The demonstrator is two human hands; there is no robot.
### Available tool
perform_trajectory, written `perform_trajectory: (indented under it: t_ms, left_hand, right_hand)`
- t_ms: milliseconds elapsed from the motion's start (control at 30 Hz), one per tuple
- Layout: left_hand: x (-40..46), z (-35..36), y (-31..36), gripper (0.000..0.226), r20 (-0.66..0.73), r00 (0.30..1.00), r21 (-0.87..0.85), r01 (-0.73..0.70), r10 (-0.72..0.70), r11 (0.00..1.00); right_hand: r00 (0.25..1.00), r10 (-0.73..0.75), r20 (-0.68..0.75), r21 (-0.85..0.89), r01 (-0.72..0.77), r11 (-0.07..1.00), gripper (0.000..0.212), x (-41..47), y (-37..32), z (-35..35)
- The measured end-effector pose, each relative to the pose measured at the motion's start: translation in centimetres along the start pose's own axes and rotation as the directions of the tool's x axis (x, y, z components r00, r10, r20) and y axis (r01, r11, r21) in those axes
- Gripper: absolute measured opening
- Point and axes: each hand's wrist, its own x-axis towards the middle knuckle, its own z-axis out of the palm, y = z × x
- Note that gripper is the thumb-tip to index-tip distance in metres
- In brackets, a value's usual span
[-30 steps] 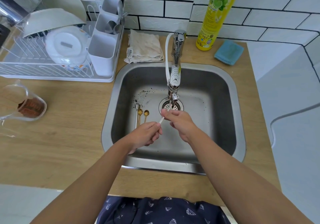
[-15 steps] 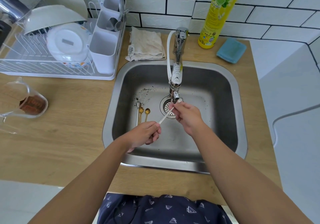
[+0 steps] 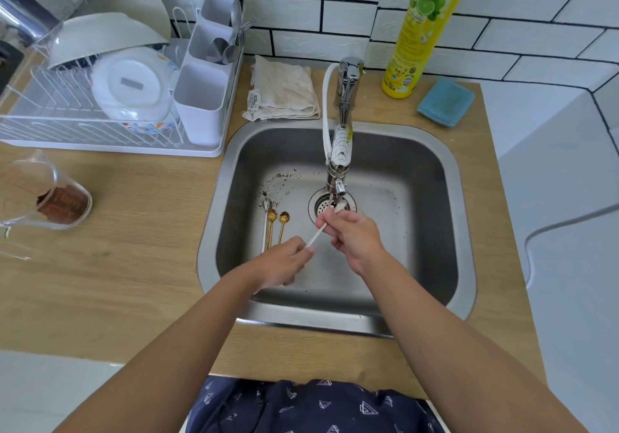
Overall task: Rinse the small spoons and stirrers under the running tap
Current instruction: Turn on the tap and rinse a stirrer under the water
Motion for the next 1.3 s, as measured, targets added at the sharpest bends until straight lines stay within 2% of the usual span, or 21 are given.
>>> perform_trajectory:
  t_ms: [100,167,233,367,467,600,767,833,933,1000,1067,1133,1200,1233,1267,1300]
  left_hand:
    - [0.6,0.9,-0.1,0.017,-0.279,0.948,0.138,-0.114,0.150,0.984]
    - [0.7,0.9,-0.2,0.013,-0.337,0.919,0.181,-0.151,0.206,0.972]
    - [0.7,0.6,-0.3,0.016,-0.325,0.922,0.166,-0.162,0.209,0.973]
    - [0.3,0.3,-0.5,0.023,-0.278,0.953,-0.001,-0.127,0.122,0.992]
    - [0.0,0.3,-0.6,0.026,-0.281,0.957,-0.093,-0.097,0.068,0.991]
    - [-0.6,0.3,-0.7,0.030,-0.262,0.964,-0.128,-0.084,0.048,0.988]
    - [-0.3,0.1,-0.9,0.030,-0.248,0.968,-0.128,-0.080,0.046,0.989]
    - [-0.2,-0.1,-0.8,0.028,-0.220,0.975,-0.218,-0.057,0.008,0.974]
    - [-0.1,-0.5,-0.6,0.023,-0.088,0.996,-0.445,-0.033,-0.007,0.895]
    - [0.1,-0.8,-0.6,0.023,-0.036,0.998,-0.492,-0.060,0.048,0.869]
    - [0.4,-1.1,-0.7,0.025,-0.028,0.994,-0.455,-0.103,0.102,0.885]
    - [1.0,-1.0,-0.5,0.023,-0.060,0.991,-0.408,-0.136,0.122,0.903]
    - [2.1,-0.5,0.4,0.017,-0.140,0.984,-0.454,-0.161,0.108,0.876]
    - [2.7,-0.2,1.1,0.014,-0.182,0.980,-0.540,-0.168,0.081,0.825]
    - [3.5,0.1,1.9,0.012,-0.203,0.978,-0.663,-0.167,0.039,0.730]
    - [4.4,0.3,2.8,0.012,-0.199,0.980,-0.792,-0.159,-0.003,0.589]
  right_hand:
    - [0.999,-0.033,-0.002,0.031,0.033,0.999,0.005,-0.3,0.3,0.6]
    - [0.995,-0.096,-0.006,0.061,0.096,0.993,0.020,-0.2,0.1,0.4]
    - [0.985,-0.171,-0.009,0.007,0.171,0.985,0.024,-0.2,-0.4,0.2]
    - [0.969,-0.247,0.025,-0.129,0.248,0.960,0.002,0.3,-1.0,0.0]
    - [0.960,-0.267,0.082,-0.217,0.278,0.936,0.018,0.7,-0.8,0.4]
    - [0.943,-0.302,0.139,-0.309,0.331,0.892,0.006,1.1,-0.2,0.4]
    - [0.959,-0.259,0.111,-0.248,0.279,0.928,0.015,1.1,-0.4,0.2]
    - [0.959,-0.226,0.169,-0.215,0.260,0.941,0.014,1.1,-0.4,-0.2]
    - [0.954,-0.211,0.213,-0.123,0.240,0.963,0.014,0.9,-0.9,-1.1]
    - [0.958,-0.225,0.177,-0.053,0.237,0.970,0.008,0.8,-1.4,-2.1]
    - [0.965,-0.244,0.094,-0.026,0.247,0.969,0.007,0.8,-1.9,-3.4]
    - [0.964,-0.264,-0.022,0.009,0.264,0.964,0.012,1.0,-2.4,-4.6]
    - [0.953,-0.267,-0.144,0.106,0.283,0.953,0.014,0.9,-3.1,-5.7]
    - [0.943,-0.267,-0.196,0.146,0.298,0.943,0.014,0.7,-3.4,-6.1]
    - [0.932,-0.270,-0.241,0.177,0.315,0.932,0.013,0.5,-3.8,-6.4]
    - [0.921,-0.275,-0.275,0.203,0.335,0.920,0.012,0.3,-4.2,-6.8]
